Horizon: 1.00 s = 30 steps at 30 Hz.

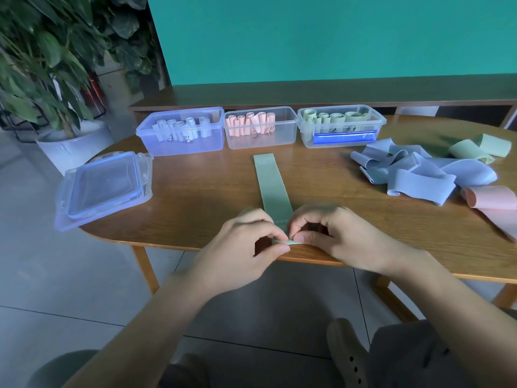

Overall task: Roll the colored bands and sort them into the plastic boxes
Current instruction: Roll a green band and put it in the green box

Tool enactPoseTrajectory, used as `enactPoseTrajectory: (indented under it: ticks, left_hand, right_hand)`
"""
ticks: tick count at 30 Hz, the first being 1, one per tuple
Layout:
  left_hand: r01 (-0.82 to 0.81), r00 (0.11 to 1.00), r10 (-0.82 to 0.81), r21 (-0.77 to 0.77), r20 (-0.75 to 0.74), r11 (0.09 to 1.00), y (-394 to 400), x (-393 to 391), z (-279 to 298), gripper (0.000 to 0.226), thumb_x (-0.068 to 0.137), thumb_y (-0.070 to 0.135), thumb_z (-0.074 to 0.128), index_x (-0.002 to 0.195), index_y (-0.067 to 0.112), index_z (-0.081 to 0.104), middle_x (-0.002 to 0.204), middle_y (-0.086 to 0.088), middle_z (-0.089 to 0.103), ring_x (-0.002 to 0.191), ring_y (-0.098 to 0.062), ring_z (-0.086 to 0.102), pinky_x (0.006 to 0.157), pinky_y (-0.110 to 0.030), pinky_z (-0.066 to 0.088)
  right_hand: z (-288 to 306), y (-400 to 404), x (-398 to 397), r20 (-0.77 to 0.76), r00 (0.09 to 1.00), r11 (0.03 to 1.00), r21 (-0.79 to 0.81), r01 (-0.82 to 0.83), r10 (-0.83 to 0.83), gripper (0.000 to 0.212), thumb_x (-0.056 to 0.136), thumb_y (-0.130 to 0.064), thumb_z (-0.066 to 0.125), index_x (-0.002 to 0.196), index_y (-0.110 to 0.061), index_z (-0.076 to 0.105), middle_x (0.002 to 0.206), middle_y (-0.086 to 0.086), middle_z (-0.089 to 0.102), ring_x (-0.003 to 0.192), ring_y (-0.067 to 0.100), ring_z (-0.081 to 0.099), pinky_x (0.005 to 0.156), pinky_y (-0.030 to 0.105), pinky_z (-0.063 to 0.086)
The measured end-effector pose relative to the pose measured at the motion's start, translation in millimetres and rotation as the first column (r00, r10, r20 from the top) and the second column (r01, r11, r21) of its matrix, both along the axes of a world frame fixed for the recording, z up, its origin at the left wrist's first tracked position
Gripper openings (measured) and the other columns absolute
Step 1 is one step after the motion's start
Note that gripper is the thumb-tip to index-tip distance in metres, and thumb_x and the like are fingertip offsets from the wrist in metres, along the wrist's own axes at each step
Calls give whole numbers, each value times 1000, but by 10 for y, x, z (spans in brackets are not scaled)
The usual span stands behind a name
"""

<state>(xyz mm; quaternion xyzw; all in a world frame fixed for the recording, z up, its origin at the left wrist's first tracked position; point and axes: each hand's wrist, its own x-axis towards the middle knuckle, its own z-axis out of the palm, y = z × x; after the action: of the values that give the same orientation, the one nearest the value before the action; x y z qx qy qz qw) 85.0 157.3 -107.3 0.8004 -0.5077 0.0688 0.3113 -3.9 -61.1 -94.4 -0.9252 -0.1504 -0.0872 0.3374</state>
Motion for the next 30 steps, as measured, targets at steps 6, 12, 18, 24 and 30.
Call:
enactPoseTrajectory:
  ticks: [6,12,18,24,30]
  left_hand:
    - [-85,996,83,-37,-44,996,-40,-4,19,8,85,35,78,91,29,79,94,16,58,91,-6,59,75,-9,41]
    - [-119,990,115,-41,-86,992,-28,-13,62,16,78,44,81,83,30,76,94,17,56,86,-7,58,70,-9,42]
    - [-114,994,113,-74,-11,991,-50,28,33,19,87,39,74,89,21,80,92,13,58,85,-6,59,73,-15,45]
    - [-96,993,101,-76,60,992,-83,53,17,20,92,35,68,88,19,80,88,10,61,82,-8,58,74,-21,46]
    - [-74,996,80,-122,43,990,-103,4,1,6,93,21,70,94,18,76,92,12,65,86,-5,61,76,-16,48]
  right_hand:
    - [18,-19,-35,-10,1000,1000,-8,16,-17,13,90,-33,74,101,-26,75,111,-11,63,110,9,61,94,28,50]
    - [28,16,26,17,998,997,-54,63,-62,6,92,-28,72,94,-24,76,114,-11,60,108,2,58,91,14,42]
    - [28,44,69,41,990,988,-68,137,-134,9,92,-26,73,90,-18,76,117,-9,59,93,-5,57,79,4,36]
    - [27,74,103,14,980,980,-2,201,-201,8,89,-25,76,86,-18,72,114,-6,59,94,1,58,82,6,39]
    - [25,77,160,-4,965,963,-73,261,-262,16,91,-30,73,77,-32,64,113,-11,57,90,-3,56,76,4,37]
